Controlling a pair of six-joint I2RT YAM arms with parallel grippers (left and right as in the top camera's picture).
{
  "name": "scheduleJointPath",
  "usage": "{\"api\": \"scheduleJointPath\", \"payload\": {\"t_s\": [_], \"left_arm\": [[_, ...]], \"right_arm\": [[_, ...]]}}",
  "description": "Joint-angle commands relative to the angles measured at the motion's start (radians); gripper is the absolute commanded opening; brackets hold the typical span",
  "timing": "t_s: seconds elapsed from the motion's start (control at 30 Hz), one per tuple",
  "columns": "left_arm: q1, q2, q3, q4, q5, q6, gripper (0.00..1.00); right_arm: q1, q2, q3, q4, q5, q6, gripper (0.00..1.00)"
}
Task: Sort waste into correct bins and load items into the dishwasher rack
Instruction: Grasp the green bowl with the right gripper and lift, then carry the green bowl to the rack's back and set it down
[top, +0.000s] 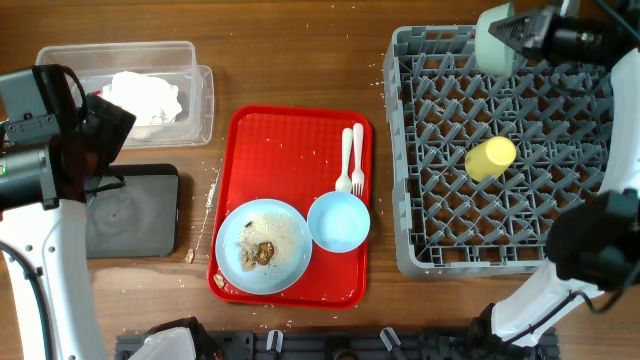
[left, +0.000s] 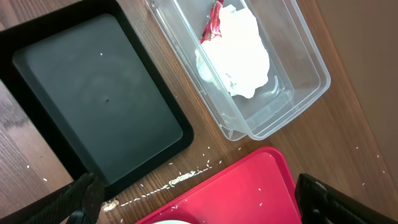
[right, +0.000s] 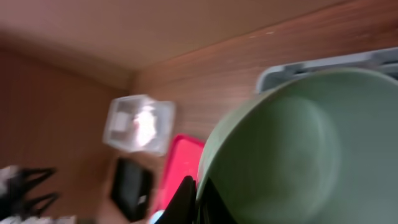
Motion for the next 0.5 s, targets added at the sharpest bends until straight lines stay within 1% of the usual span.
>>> {"api": "scheduleJointPath", "payload": {"t_s": [0.0, 0.13, 0.2, 0.23, 0.47], "left_arm": [[0.006, -0.002, 0.003, 0.002, -0.009, -0.002, 1.00], [0.006, -0.002, 0.003, 0.002, -0.009, -0.002, 1.00], [0.006, -0.002, 0.003, 0.002, -0.009, -0.002, 1.00], [0.006, -0.002, 0.003, 0.002, -0.009, -0.002, 1.00], [0.006, -0.002, 0.003, 0.002, -0.009, -0.002, 1.00]], "right_arm": [[0.002, 0.105, -0.026, 0.028, -0.317, -0.060, 0.04], [-0.004, 0.197, -0.026, 0.025, -0.298, 0.042, 0.04], [-0.023, 0.230, -0.026, 0.017, -0.243, 0.121, 0.04], [-0.036, 0.231, -0.026, -0.003, -0.206, 0.138, 0.04], [-0.068, 0.232, -0.033, -0.082, -0.177, 0.130, 0.04]]}}
